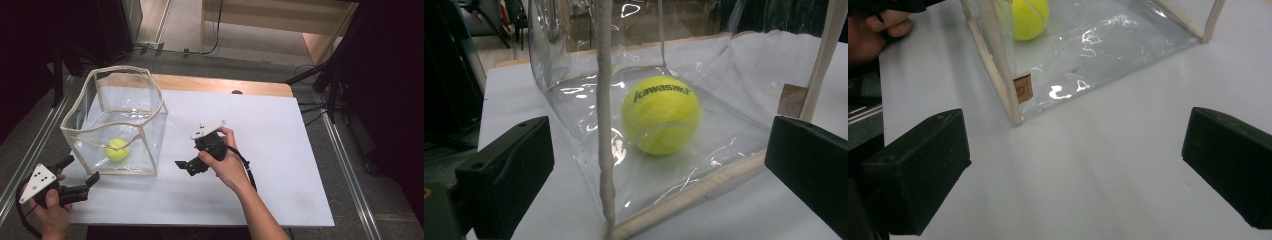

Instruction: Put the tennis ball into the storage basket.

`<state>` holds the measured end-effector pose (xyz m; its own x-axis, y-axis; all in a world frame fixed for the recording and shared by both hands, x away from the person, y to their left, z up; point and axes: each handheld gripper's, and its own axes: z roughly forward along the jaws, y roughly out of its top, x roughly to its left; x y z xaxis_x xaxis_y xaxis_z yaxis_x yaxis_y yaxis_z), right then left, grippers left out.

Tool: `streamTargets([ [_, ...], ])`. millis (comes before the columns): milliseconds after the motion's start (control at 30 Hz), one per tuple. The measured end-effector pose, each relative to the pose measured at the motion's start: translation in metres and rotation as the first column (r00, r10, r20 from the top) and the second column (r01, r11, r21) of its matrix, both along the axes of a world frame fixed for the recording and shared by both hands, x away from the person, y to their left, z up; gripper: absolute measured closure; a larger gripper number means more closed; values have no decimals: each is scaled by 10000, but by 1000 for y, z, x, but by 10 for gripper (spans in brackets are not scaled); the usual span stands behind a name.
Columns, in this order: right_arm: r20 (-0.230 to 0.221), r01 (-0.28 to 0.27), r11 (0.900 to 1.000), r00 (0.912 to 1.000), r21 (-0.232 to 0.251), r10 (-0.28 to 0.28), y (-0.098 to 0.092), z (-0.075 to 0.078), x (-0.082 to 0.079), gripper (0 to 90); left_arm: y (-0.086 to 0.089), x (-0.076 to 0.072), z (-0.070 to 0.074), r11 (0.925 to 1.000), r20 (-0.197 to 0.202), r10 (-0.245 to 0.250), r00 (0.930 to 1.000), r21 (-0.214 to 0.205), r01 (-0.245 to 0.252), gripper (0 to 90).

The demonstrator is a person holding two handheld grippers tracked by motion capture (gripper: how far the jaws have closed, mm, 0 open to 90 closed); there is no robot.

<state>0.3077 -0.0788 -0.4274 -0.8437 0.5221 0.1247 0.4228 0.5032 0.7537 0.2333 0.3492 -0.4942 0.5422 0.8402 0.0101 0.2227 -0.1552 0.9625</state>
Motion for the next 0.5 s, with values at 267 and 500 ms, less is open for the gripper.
streamTargets([
  [267,36,97,9997,9999,206,-97,-17,-15,-9,0,0,0,0,10000,-2,-11,10000,5,11,0],
  [500,213,265,9991,9994,317,-271,-32,-26,-19,0,-1,0,0,10000,-35,14,10000,5,-14,0],
])
